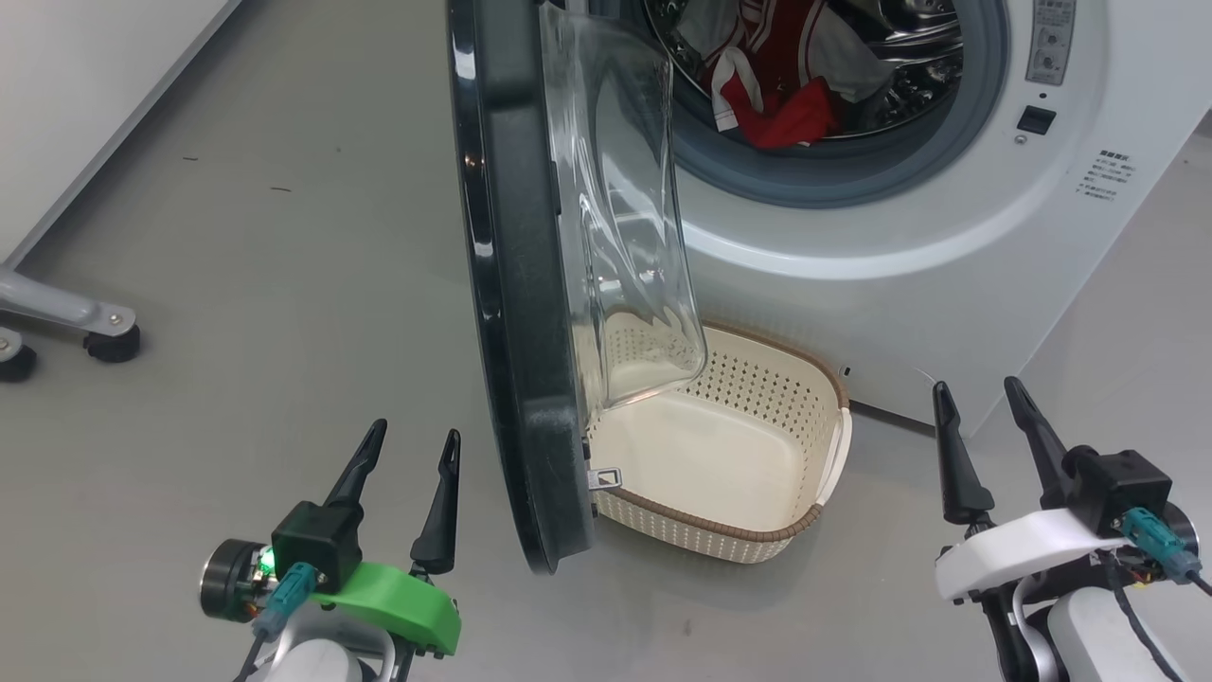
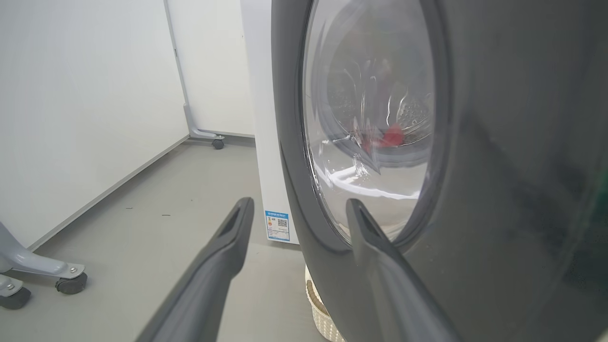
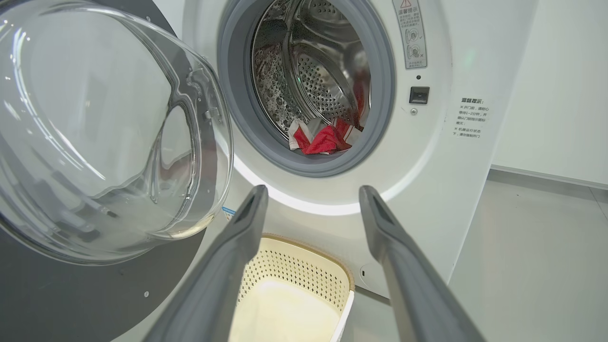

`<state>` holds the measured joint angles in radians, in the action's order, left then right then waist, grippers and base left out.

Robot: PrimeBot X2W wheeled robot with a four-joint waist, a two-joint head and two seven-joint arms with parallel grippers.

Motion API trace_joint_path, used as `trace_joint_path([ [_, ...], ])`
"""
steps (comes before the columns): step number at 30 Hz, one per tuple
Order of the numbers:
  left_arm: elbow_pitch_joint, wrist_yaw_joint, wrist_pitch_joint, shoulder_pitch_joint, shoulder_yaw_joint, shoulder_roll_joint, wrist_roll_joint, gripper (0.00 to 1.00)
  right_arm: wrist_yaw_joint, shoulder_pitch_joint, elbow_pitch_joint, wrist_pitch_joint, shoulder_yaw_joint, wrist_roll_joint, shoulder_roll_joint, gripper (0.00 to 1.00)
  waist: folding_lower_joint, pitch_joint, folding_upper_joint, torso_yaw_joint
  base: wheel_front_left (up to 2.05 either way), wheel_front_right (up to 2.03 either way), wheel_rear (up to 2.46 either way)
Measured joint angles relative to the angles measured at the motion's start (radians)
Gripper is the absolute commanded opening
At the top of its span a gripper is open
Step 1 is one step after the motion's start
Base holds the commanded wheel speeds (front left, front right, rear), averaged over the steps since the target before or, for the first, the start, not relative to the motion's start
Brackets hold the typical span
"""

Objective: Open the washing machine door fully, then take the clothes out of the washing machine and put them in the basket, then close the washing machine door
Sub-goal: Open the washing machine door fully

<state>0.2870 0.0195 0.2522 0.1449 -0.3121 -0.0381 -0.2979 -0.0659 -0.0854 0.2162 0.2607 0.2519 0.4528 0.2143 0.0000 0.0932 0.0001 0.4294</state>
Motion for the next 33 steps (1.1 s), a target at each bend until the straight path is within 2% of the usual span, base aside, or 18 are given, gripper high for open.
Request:
trace_joint_path([
  [18, 0.000, -0.007, 0.000, -0.001, 0.004, 0.000, 0.000, 1.00, 0.003, 0.035, 0.001, 0.000, -0.046, -0.070, -0.059, 1.00, 0.0000, -0.003, 0.0000, 0.014, 0.00, 0.00, 0.00],
  [29, 0.000, -0.007, 0.000, -0.001, 0.004, 0.000, 0.000, 1.00, 0.027, 0.053, 0.010, 0.000, -0.070, -0.094, -0.086, 1.00, 0.0000, -0.002, 0.0000, 0.011, 0.00, 0.00, 0.00],
  [30, 0.000, -0.007, 0.000, -0.001, 0.004, 0.000, 0.000, 0.78, 0.030, 0.053, 0.010, 0.000, -0.073, -0.096, -0.087, 1.00, 0.0000, -0.002, 0.0000, 0.011, 0.00, 0.00, 0.00],
  [31, 0.000, -0.007, 0.000, -0.001, 0.004, 0.000, 0.000, 0.30, 0.031, 0.053, 0.011, 0.000, -0.075, -0.097, -0.088, 1.00, 0.0000, -0.002, 0.0000, 0.011, 0.00, 0.00, 0.00],
  [32, 0.000, -0.008, 0.000, -0.001, 0.004, 0.000, 0.000, 0.00, 0.034, 0.053, 0.011, 0.000, -0.078, -0.100, -0.088, 1.00, 0.0000, -0.002, 0.0000, 0.011, 0.00, 0.00, 0.00],
  [33, 0.000, -0.008, 0.000, -0.001, 0.004, 0.000, 0.000, 0.00, 0.037, 0.053, 0.012, 0.000, -0.081, -0.102, -0.089, 1.00, 0.0000, -0.002, 0.0000, 0.011, 0.00, 0.00, 0.00],
])
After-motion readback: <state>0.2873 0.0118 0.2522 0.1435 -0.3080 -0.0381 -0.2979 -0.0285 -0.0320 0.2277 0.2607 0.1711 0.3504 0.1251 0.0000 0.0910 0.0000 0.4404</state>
